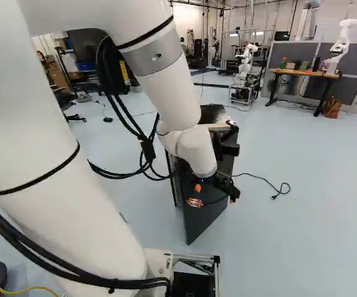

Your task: Grab a drink from the fridge

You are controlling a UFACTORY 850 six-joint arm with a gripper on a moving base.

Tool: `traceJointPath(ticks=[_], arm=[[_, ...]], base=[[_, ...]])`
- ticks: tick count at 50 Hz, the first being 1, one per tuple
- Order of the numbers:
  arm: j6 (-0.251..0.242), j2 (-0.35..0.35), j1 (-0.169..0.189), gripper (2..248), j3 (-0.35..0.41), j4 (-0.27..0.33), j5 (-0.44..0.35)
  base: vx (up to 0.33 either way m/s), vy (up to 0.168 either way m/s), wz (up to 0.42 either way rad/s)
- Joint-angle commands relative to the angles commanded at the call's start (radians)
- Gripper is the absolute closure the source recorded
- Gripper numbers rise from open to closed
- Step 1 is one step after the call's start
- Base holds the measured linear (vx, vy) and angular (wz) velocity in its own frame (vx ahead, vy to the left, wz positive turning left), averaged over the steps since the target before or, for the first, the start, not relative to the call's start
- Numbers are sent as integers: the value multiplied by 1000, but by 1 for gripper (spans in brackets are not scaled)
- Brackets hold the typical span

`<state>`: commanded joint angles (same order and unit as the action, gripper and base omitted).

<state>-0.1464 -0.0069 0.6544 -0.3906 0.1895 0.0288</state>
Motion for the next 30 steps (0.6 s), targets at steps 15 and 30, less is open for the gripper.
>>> traceJointPath(ticks=[15, 30], arm=[[0, -32, -78, 3, -1, 99, -141], [0, -57, -140, 3, -26, 128, -197]], base=[[0, 0, 0], [0, 0, 0]])
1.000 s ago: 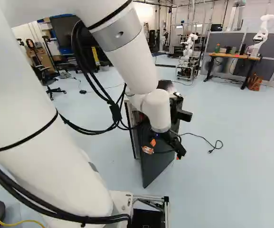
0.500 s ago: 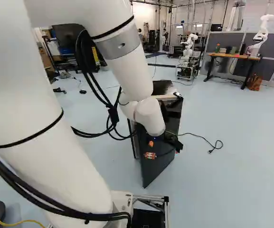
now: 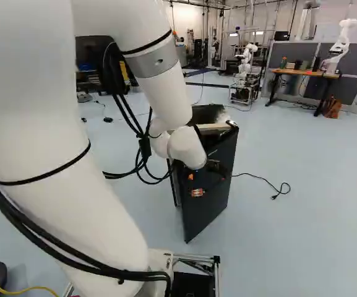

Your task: Grab a drink from the fridge

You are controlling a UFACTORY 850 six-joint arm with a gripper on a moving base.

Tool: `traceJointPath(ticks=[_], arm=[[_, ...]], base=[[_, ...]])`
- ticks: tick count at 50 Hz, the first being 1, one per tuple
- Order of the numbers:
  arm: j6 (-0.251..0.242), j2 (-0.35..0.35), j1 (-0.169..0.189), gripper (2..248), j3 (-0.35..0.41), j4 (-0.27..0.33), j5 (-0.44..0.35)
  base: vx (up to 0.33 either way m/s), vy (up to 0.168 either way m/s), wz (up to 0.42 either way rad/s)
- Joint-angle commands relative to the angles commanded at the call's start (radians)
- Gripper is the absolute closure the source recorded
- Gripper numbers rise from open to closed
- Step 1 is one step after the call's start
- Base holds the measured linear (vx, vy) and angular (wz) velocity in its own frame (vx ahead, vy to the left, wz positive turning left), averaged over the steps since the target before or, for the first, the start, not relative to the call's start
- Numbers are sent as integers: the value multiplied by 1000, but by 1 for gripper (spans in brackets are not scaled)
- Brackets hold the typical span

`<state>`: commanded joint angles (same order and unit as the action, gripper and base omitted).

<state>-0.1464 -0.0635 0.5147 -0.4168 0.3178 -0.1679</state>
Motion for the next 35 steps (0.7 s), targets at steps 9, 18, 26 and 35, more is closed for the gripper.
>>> traceJointPath(ticks=[9, 18, 26, 35], arm=[[0, -14, -22, 3, -16, 1, -2], [0, -34, -44, 3, -38, 1, -2], [0, -57, -65, 3, -63, 1, -2], [0, -80, -90, 3, -91, 1, -2]], base=[[0, 0, 0], [0, 0, 0], [0, 0, 0], [0, 0, 0]])
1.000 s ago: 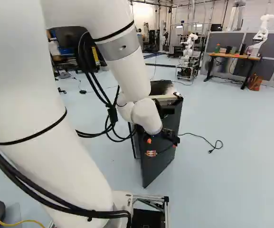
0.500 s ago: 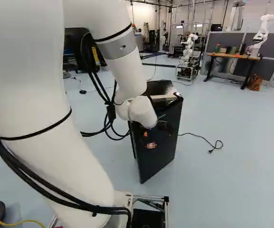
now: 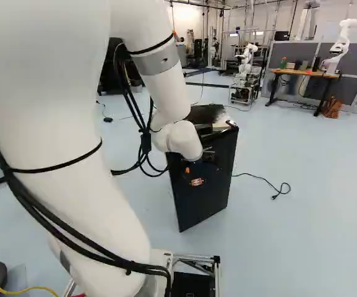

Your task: Grab a drink from the fridge

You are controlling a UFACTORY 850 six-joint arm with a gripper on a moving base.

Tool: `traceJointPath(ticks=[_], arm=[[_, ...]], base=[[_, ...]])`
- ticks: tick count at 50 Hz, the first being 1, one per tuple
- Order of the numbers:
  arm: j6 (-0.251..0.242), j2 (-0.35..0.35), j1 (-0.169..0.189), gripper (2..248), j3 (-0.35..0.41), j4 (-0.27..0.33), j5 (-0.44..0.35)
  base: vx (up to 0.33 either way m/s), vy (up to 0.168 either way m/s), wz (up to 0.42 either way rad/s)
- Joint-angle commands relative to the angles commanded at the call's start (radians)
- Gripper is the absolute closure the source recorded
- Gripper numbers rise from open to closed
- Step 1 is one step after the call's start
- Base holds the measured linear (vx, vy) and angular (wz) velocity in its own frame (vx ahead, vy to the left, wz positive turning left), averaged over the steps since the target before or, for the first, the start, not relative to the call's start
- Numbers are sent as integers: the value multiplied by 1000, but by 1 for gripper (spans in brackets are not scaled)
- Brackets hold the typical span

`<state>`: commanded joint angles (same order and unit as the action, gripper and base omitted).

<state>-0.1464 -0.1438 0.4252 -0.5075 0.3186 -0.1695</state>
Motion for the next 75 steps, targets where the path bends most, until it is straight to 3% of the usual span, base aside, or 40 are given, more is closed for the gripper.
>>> traceJointPath(ticks=[75], arm=[[0, -186, -197, 3, -229, 0, 0]], base=[[0, 0, 0]])
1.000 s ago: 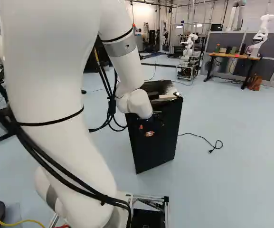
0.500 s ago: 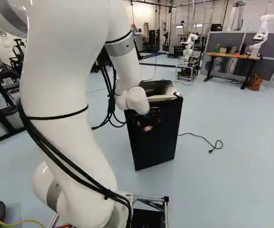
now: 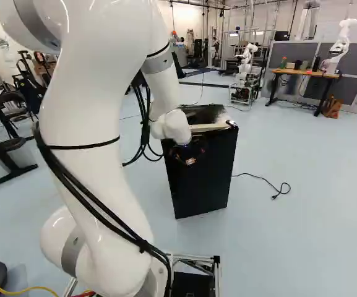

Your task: Grab a drink from the fridge

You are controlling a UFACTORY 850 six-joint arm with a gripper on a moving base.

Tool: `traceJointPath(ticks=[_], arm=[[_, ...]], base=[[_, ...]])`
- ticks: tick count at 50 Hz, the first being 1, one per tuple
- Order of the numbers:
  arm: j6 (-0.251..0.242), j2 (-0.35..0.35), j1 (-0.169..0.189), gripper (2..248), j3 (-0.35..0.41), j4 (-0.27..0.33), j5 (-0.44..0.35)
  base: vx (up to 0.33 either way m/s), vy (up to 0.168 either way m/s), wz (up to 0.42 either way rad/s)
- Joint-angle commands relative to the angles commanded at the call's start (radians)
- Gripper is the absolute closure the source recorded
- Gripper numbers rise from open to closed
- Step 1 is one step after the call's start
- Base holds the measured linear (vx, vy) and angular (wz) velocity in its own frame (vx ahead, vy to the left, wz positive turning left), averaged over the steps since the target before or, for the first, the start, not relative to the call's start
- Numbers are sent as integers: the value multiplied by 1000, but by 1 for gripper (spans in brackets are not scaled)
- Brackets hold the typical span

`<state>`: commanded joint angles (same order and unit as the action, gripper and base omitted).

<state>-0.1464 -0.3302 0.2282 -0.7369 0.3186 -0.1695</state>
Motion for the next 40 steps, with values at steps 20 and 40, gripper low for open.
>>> traceJointPath(ticks=[20, 40], arm=[[0, -22, -17, 3, -28, 0, 0], [0, -22, -17, 3, -29, 0, -10]], base=[[0, 0, 0], [0, 0, 0]])
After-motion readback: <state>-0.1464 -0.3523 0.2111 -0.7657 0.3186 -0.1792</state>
